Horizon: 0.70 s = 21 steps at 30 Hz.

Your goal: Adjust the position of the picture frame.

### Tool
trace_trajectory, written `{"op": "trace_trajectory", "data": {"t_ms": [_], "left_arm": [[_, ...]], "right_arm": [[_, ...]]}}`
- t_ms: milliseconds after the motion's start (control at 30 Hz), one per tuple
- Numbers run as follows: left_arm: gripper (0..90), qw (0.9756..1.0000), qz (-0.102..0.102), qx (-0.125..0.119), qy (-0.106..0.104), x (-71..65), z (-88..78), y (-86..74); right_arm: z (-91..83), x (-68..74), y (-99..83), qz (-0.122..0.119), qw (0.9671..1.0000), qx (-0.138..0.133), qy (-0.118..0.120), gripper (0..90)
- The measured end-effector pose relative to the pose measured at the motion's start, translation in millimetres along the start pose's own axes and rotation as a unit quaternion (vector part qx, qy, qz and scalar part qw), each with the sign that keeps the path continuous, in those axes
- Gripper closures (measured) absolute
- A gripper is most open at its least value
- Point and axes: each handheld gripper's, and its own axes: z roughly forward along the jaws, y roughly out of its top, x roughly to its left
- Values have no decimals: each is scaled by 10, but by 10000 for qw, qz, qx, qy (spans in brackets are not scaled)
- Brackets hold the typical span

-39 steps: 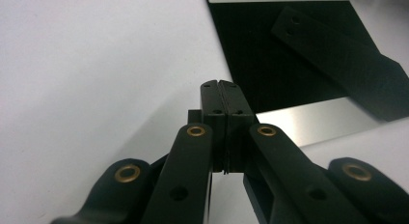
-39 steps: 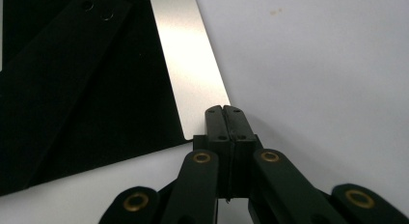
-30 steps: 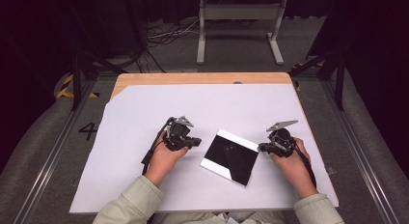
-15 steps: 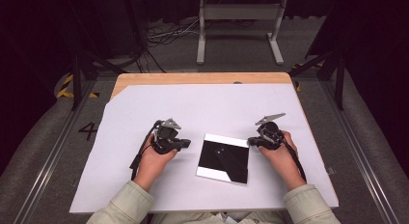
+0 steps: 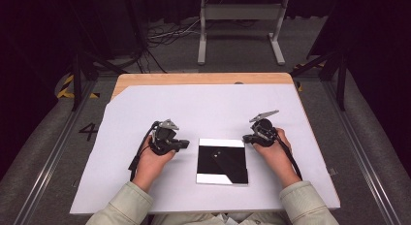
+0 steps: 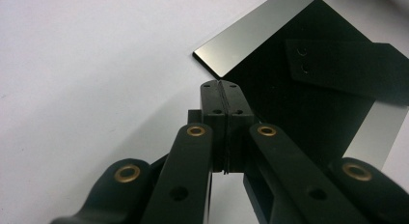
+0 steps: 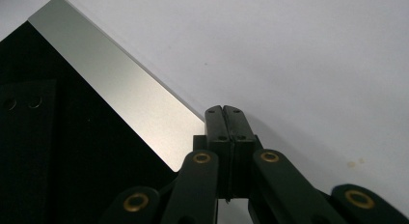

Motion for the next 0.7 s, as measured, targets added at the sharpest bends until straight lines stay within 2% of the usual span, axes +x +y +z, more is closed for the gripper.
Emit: {"op": "trace_trajectory", "data": {"t_ms": [67, 200, 300, 367, 467, 533, 667, 700], "left_arm": [[900, 10000, 42, 13, 12, 2, -4, 1], [900, 10000, -10, -6, 28, -6, -13, -5], [900, 9999, 57, 21, 110, 0, -42, -31], [900, 9998, 92, -4, 163, 16, -66, -56], [870, 9996, 128, -64, 236, 38, -133, -94], [820, 9990, 248, -105, 360, 25, -216, -117], [754, 9979, 419, -129, 486, -14, -340, -142], [690, 9977, 466, -152, 477, -29, -392, -166]], "right_arm": [[17, 17, 14, -52, 10000, -20, 42, 900], [43, 45, 34, -237, 9997, -43, 98, 900], [39, 45, 38, -292, 9995, -77, 98, 900], [9, 56, 31, -316, 9994, -101, 1, 900], [-100, 100, 27, -416, 9988, -237, -65, 900], [-241, 156, 17, -528, 9978, -390, -55, 900], [-368, 195, -7, -679, 9964, -510, -16, 900], [-462, 212, -33, -772, 9953, -590, -16, 857]]}}
